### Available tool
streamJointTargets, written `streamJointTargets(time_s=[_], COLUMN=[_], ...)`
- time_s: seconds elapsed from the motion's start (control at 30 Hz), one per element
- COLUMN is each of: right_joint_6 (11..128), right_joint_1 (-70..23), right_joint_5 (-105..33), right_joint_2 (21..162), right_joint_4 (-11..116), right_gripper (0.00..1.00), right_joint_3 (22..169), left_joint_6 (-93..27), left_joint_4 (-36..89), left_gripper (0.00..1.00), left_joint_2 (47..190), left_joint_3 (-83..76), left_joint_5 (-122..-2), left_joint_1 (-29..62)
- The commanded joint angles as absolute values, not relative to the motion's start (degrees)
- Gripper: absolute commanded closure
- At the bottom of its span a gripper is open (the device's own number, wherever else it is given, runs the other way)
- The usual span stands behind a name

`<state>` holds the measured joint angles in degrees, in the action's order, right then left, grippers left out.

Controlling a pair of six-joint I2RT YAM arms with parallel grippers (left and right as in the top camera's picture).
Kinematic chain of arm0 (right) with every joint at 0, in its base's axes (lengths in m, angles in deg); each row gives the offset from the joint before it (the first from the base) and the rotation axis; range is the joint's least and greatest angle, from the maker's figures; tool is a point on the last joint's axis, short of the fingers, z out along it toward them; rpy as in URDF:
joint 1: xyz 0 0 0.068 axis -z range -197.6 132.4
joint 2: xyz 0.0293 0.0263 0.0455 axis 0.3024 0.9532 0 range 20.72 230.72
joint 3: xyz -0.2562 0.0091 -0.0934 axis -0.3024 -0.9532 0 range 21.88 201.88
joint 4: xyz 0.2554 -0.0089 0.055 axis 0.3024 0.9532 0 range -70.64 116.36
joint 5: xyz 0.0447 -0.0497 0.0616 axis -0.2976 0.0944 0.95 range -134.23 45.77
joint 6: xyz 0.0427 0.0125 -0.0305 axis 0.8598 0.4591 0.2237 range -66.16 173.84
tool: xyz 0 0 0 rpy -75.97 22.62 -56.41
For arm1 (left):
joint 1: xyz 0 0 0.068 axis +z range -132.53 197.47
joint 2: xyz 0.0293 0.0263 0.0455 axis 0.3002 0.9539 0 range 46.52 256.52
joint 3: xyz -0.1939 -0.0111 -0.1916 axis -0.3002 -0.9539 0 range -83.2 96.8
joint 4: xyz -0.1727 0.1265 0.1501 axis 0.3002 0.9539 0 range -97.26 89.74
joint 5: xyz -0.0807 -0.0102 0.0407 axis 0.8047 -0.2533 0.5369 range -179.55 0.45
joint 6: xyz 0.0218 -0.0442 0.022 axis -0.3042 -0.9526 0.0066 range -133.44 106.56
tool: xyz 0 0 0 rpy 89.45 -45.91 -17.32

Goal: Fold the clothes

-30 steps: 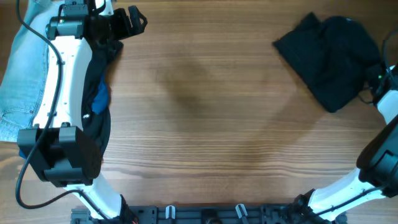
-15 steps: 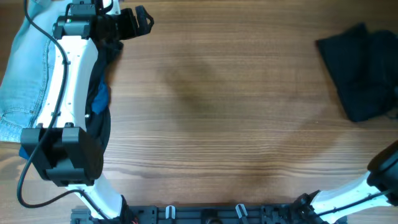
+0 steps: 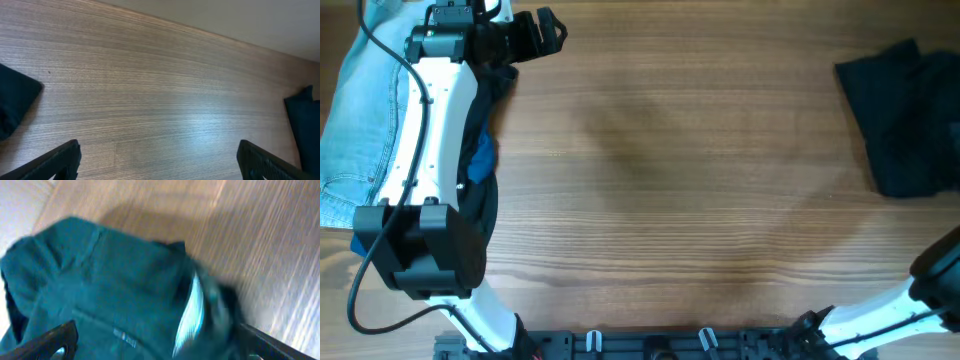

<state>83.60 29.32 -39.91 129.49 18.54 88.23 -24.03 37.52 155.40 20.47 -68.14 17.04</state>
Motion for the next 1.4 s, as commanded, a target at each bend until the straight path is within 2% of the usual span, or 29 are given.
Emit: streamJointTargets(time_s=[0.0,0.2,0.37,0.43,0.5,0.53,0.67,0.73,0.87,1.03,1.23,1.37], right_joint_6=[84.0,88.6,90.0,90.0,90.0,90.0,90.9,95.5,97.6,97.9,95.9,95.8], right_joint_1=[28.9,28.9,28.9,28.9,29.0,29.2,29.9,29.9,30.0,30.0,30.0,30.0], right_joint_5=[-37.1,-33.6,-31.2,-31.8,-33.3,-33.9,-35.7,-43.5,-48.4,-48.1,-48.4,-50.3], right_joint_2=[119.2,109.6,110.1,110.8,111.2,111.3,111.3,111.3,111.3,111.3,111.4,113.1], right_joint_4=[25.2,39.7,50.5,51.7,51.8,51.9,52.8,56.5,55.3,47.7,31.0,27.1], right_gripper=[0.0,0.0,0.02,0.24,0.84,0.96,0.96,0.96,0.96,0.96,0.96,0.96], right_joint_3=[89.8,90.2,88.7,87.5,86.0,85.1,84.4,84.0,81.2,74.4,67.0,66.7], left_joint_6=[-24.4,-24.4,-24.4,-24.4,-24.4,-24.4,-24.4,-24.4,-24.4,-24.4,-24.3,-24.3], left_joint_4=[37.4,38.0,38.7,39.0,39.4,39.6,40.0,40.0,40.1,40.2,40.2,40.4], left_gripper=[0.0,0.0,0.0,0.0,0.0,0.0,0.0,0.0,0.0,0.0,0.0,0.0], left_joint_2=[156.1,156.1,156.1,156.1,156.1,156.1,156.1,156.1,156.1,156.1,156.1,156.1], left_joint_3=[20.2,20.2,20.2,20.2,20.2,20.2,20.2,20.2,20.2,20.2,20.2,20.2], left_joint_5=[-68.1,-68.1,-68.1,-68.1,-68.1,-68.2,-68.2,-68.1,-67.5,-67.3,-67.3,-67.3], left_joint_1=[16.8,16.8,16.8,16.8,16.8,16.8,16.8,16.8,16.8,16.8,16.8,16.8])
